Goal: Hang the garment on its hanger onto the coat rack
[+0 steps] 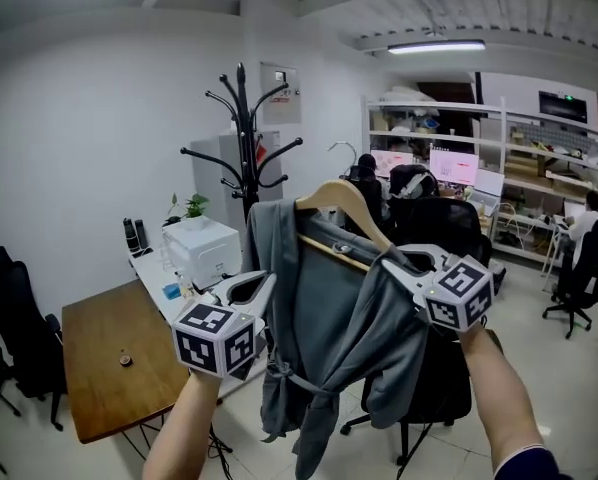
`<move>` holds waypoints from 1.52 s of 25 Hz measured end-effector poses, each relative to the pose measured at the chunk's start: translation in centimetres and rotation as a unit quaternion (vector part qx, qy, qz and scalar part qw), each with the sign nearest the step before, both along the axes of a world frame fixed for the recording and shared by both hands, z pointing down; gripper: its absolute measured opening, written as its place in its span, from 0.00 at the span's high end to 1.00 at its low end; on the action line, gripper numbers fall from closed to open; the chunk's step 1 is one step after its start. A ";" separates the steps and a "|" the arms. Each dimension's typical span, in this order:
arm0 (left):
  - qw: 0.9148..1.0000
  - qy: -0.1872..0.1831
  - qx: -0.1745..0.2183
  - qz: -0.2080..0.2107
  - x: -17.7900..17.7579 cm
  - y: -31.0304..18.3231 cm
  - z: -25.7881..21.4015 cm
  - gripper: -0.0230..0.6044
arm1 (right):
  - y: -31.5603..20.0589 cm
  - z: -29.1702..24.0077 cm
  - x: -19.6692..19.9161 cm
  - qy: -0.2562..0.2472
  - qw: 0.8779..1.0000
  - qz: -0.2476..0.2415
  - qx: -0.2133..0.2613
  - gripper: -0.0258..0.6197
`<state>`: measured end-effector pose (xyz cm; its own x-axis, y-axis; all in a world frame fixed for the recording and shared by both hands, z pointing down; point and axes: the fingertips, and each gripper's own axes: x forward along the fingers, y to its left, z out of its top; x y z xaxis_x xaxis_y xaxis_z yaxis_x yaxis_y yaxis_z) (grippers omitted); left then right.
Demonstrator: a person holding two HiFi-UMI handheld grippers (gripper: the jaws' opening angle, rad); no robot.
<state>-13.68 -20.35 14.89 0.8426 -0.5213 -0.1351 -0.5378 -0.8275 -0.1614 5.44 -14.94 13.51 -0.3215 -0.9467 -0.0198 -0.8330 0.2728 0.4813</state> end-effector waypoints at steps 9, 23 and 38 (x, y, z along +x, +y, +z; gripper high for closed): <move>0.998 -0.002 -0.022 -0.053 -6.4 -3.0 2.3 0.96 | -6.6 3.0 -6.7 -0.003 0.998 -0.058 -0.036 0.83; 0.993 -0.020 -0.039 -0.109 -4.2 -13.9 4.2 0.96 | -23.2 6.8 -8.2 0.023 0.989 -0.116 -0.091 0.83; 0.986 -0.027 -0.066 -0.152 -1.3 -22.5 6.7 0.96 | -36.8 11.0 -7.4 0.022 0.978 -0.150 -0.140 0.83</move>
